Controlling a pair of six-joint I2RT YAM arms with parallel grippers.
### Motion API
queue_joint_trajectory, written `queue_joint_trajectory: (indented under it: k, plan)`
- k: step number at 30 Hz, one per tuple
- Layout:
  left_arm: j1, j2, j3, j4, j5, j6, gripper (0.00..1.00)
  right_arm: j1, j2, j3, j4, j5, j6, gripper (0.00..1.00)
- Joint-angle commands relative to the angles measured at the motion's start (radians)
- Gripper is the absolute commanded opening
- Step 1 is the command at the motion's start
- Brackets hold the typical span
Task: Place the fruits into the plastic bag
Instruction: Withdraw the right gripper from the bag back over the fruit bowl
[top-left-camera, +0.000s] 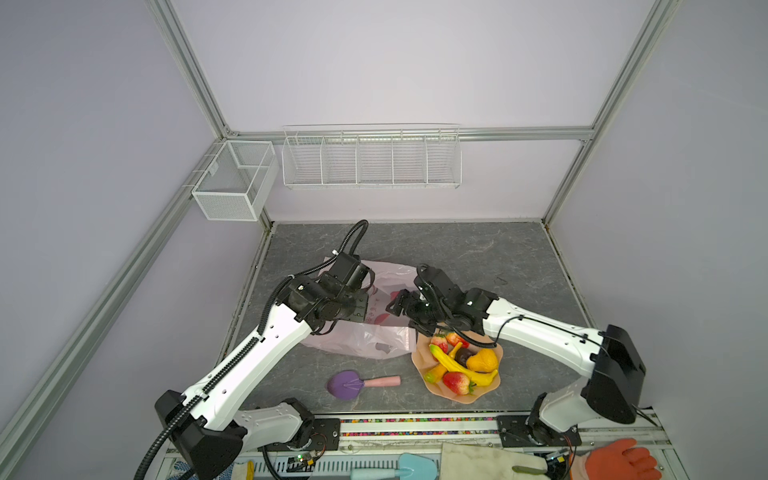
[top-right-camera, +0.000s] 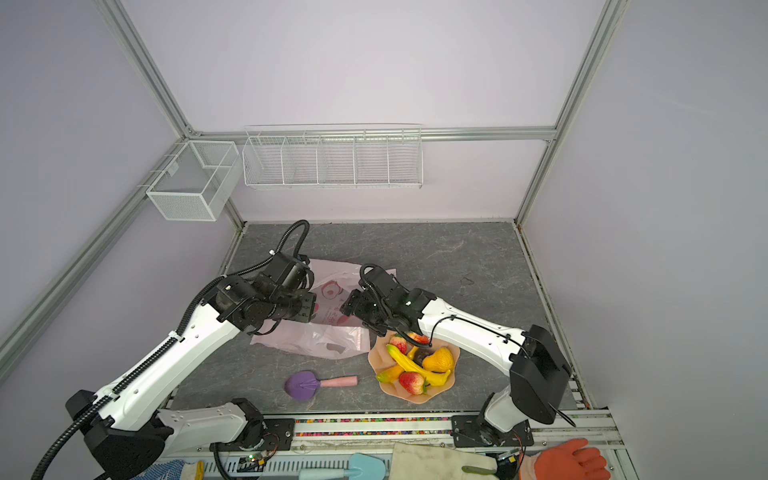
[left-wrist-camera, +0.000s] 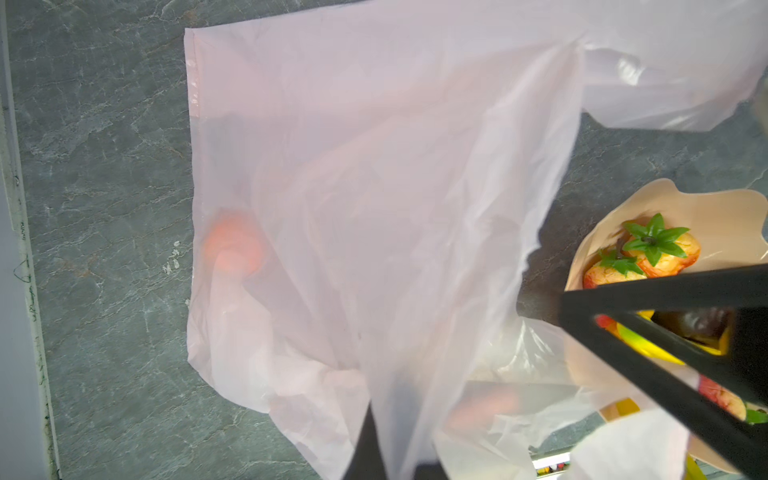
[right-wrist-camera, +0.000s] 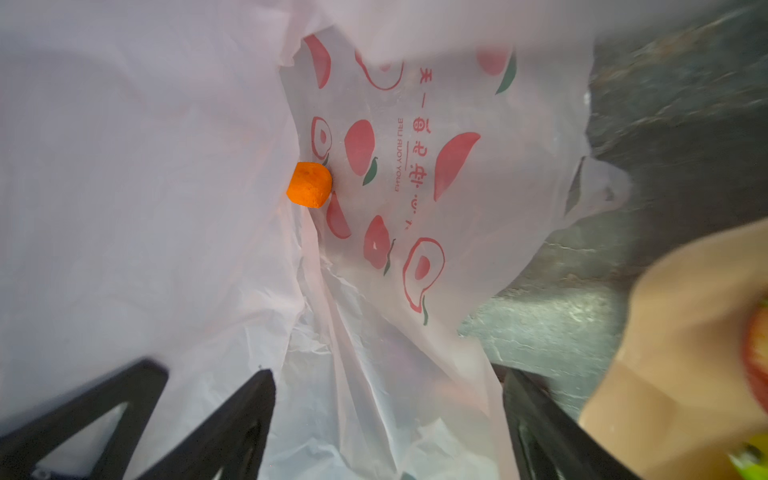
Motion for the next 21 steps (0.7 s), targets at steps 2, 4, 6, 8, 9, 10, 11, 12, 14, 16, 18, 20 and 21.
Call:
queue_joint_trajectory:
  k: [2,4,6,8,9,10,11,12,14,16,18,20,21]
  plan:
    - [0.004,-0.023,-0.015,0.008,0.013,0.003,0.0,-0.015,-0.1,-0.047,-0.181,0.074,-0.062,0.88]
    - [0.004,-0.024,-0.018,0.009,0.016,0.003,0.0,-0.018,-0.142,-0.047,-0.239,0.094,-0.086,0.88]
    - [0.004,-0.027,-0.022,0.012,0.017,0.002,0.0,-0.02,-0.176,-0.034,-0.324,0.127,-0.112,0.89]
    - [0.004,-0.028,-0.025,0.014,0.018,0.003,0.0,-0.023,-0.219,-0.03,-0.397,0.161,-0.125,0.88]
    - [0.004,-0.029,-0.025,0.014,0.019,0.003,0.0,-0.024,-0.238,-0.031,-0.424,0.174,-0.128,0.88]
    - [0.004,-0.029,-0.026,0.014,0.019,0.003,0.0,-0.027,-0.262,-0.035,-0.451,0.185,-0.128,0.88]
    - [0.004,-0.029,-0.027,0.015,0.019,0.003,0.0,-0.03,-0.282,-0.038,-0.475,0.195,-0.131,0.89]
    - [0.004,-0.029,-0.028,0.016,0.02,0.003,0.0,-0.034,-0.3,-0.041,-0.503,0.206,-0.133,0.88]
    - [0.004,-0.029,-0.029,0.019,0.023,0.007,0.0,-0.041,-0.332,-0.043,-0.569,0.224,-0.138,0.88]
    - [0.004,-0.029,-0.028,0.023,0.024,0.01,0.0,-0.045,-0.362,-0.043,-0.631,0.25,-0.143,0.88]
    - [0.004,-0.03,-0.026,0.023,0.024,0.012,0.0,-0.048,-0.387,-0.042,-0.686,0.273,-0.142,0.89]
    - [0.004,-0.031,-0.026,0.025,0.025,0.014,0.0,-0.053,-0.405,-0.042,-0.75,0.294,-0.14,0.88]
    - [0.004,-0.03,-0.025,0.025,0.025,0.015,0.0,-0.056,-0.411,-0.043,-0.79,0.306,-0.134,0.88]
